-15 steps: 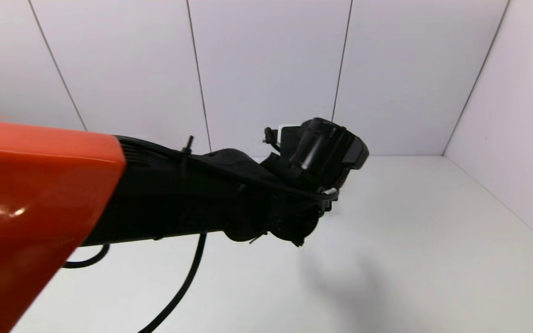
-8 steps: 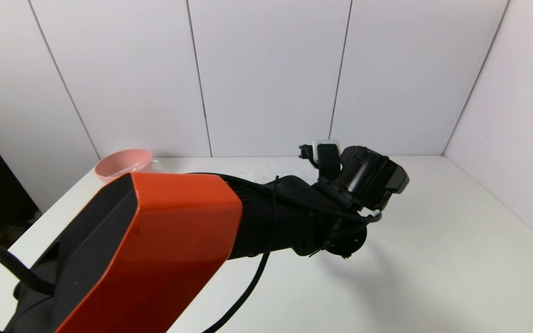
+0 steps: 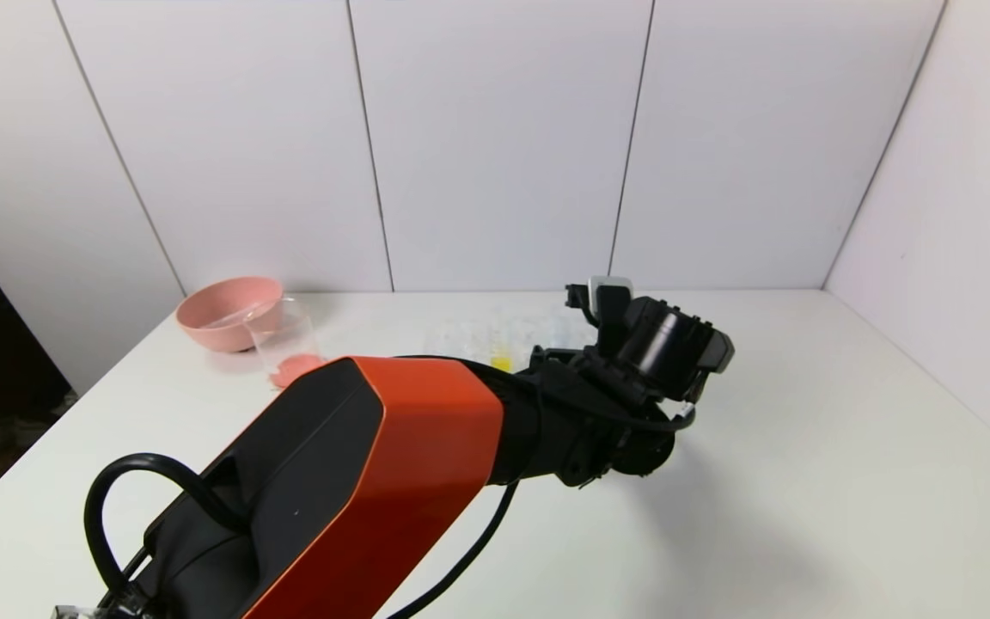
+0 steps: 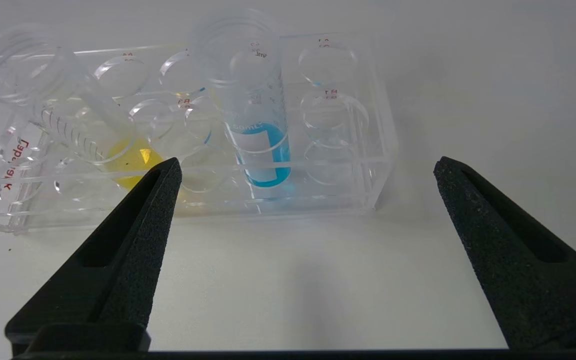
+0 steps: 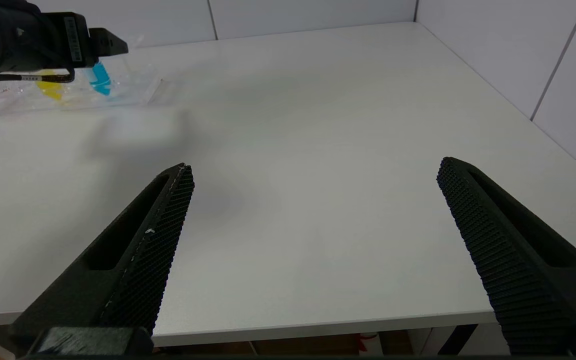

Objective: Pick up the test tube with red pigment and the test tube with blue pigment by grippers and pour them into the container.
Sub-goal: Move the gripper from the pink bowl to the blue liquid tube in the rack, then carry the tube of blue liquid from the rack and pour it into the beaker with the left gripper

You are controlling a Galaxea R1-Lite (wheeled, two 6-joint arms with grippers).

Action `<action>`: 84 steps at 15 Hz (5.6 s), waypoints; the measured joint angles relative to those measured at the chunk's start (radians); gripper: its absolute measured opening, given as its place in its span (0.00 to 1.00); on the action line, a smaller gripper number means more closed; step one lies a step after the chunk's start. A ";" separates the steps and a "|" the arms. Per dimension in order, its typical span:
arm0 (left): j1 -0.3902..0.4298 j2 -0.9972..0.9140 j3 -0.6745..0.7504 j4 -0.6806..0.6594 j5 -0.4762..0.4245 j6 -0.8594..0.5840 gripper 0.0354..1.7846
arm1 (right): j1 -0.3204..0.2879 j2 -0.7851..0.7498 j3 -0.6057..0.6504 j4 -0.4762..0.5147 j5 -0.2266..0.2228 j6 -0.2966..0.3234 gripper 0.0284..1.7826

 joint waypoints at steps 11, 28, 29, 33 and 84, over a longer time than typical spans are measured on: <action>0.051 0.024 0.001 -0.098 0.021 0.058 0.99 | 0.000 0.000 0.000 0.000 0.000 0.000 1.00; 0.057 0.026 0.005 -0.120 0.028 0.057 0.22 | 0.000 0.000 0.000 0.000 0.000 0.000 1.00; 0.057 0.023 0.005 -0.120 0.028 0.058 0.22 | 0.000 0.000 0.000 0.000 0.000 0.000 1.00; 0.054 -0.011 0.007 -0.119 0.030 0.063 0.22 | 0.000 0.000 0.000 0.000 0.000 0.000 1.00; 1.212 -0.514 0.147 0.703 -1.471 1.039 0.22 | 0.000 0.000 0.000 0.000 0.000 0.000 1.00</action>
